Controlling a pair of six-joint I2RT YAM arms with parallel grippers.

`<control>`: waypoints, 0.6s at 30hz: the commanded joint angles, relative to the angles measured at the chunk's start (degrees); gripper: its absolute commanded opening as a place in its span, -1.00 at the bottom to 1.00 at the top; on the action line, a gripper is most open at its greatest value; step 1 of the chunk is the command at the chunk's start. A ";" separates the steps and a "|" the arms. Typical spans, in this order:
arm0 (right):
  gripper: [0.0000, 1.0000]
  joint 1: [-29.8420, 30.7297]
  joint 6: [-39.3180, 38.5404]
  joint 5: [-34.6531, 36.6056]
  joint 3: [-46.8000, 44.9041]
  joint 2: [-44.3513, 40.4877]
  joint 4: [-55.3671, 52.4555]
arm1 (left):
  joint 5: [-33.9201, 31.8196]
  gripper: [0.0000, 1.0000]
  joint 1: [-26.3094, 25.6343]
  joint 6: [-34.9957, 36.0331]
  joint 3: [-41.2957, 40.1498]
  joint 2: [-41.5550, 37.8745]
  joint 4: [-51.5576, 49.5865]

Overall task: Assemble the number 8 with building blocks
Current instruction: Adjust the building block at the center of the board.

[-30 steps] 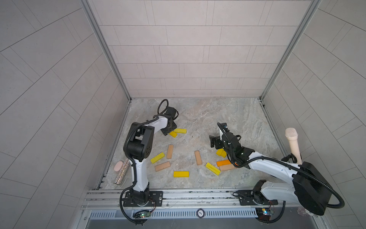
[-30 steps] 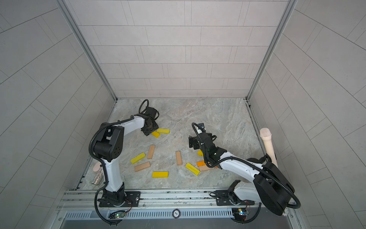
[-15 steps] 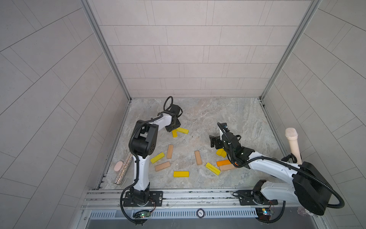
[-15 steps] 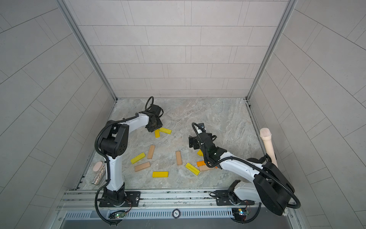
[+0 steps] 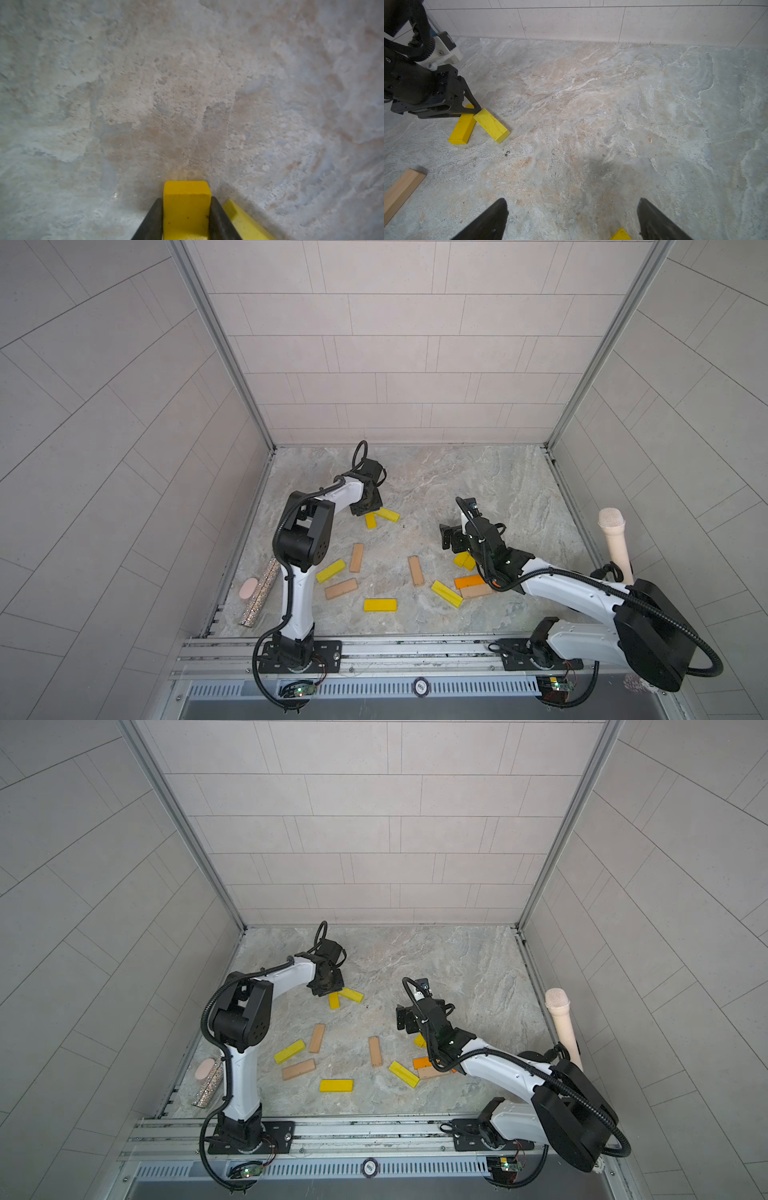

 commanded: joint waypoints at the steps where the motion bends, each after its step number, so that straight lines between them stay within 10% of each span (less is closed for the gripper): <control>1: 0.97 0.29 1.08 1.03 1.32 -0.21 -0.59 | 1.02 -0.17 -0.51 3.81 0.95 -0.29 -3.21; 18: 0.97 0.32 1.30 0.79 1.72 0.83 -0.61 | 1.34 0.12 -2.57 5.86 -3.38 -3.99 -6.89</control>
